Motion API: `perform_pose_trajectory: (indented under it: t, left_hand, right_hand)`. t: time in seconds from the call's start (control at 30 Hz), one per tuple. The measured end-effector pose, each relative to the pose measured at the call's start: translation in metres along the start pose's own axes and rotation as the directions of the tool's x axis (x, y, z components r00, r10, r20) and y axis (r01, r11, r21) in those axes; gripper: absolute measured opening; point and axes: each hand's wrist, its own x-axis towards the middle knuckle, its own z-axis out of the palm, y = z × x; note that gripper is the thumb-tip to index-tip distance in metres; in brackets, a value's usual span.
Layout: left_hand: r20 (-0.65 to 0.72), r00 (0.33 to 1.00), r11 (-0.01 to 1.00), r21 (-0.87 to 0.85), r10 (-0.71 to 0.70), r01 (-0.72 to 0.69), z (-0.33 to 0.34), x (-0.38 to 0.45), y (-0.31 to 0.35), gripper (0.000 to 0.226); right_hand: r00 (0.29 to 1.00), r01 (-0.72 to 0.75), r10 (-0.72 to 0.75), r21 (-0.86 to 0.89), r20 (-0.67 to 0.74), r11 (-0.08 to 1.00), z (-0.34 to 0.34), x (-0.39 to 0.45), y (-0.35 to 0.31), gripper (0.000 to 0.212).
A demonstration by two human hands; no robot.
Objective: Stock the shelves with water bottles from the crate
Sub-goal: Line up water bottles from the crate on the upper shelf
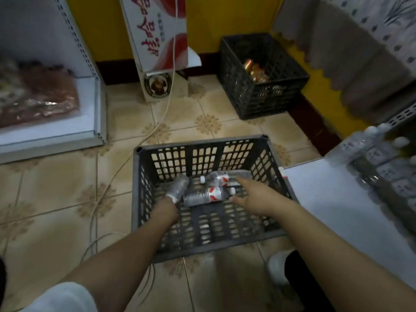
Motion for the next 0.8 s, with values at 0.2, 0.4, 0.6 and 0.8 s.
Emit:
perform_pose_trajectory:
  t: [0.2,0.4,0.6,0.8]
  left_hand:
    - [0.003,0.990,0.984,-0.112,-0.141,0.141,0.031,0.045,-0.009,0.063]
    - [-0.050,0.973,0.965,-0.148,-0.226,0.216,0.063,0.083,-0.028,0.056]
    - [0.047,0.976,0.912,-0.350,-0.212,0.215,0.083,0.068,-0.006,0.057]
    - [0.213,0.945,0.652,-0.685,-0.248,0.326,0.067,0.055,-0.015,0.084]
  right_hand:
    - [0.999,-0.005,0.003,0.054,0.045,0.999,0.048,0.037,0.029,0.061]
    - [0.997,-0.069,0.071,0.144,-0.011,0.987,0.068,0.018,0.064,0.065]
    - [0.989,-0.119,0.131,0.170,-0.063,0.978,0.061,0.006,0.076,0.062]
    - [0.993,-0.049,0.067,0.177,-0.096,0.983,0.062,0.009,0.056,0.066]
